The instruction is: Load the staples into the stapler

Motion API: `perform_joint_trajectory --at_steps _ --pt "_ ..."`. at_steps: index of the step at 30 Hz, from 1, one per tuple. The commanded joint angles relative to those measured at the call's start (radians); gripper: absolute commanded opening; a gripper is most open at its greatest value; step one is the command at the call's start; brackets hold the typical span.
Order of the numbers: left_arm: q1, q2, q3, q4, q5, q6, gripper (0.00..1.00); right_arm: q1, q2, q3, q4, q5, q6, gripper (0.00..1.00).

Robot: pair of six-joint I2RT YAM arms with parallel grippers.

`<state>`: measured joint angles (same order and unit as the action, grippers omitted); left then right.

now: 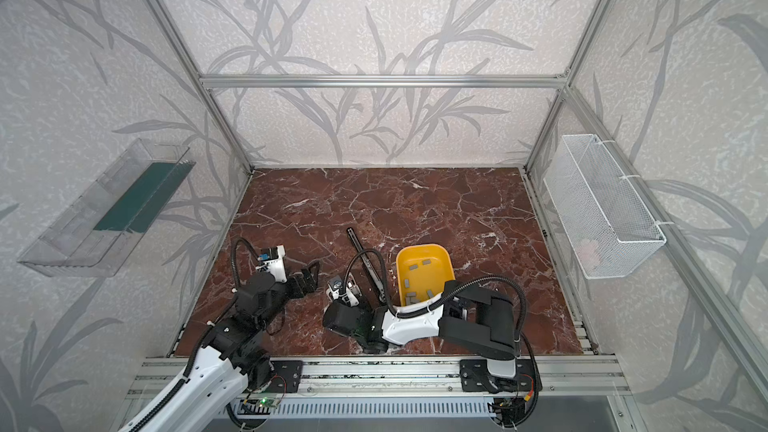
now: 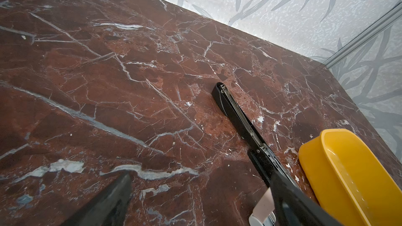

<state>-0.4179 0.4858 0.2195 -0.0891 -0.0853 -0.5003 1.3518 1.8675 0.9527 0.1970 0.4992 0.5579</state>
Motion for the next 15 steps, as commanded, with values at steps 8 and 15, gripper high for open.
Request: perform_joint_trajectory --at_steps 8,15 --pt "-0.003 -0.001 -0.008 0.018 -0.004 -0.008 0.99 -0.010 0.017 0.005 -0.048 -0.007 0.041 0.15" --pt "-0.004 -0.001 -0.008 0.020 -0.004 -0.009 0.99 0.003 -0.018 -0.037 -0.048 0.002 0.057 0.14"
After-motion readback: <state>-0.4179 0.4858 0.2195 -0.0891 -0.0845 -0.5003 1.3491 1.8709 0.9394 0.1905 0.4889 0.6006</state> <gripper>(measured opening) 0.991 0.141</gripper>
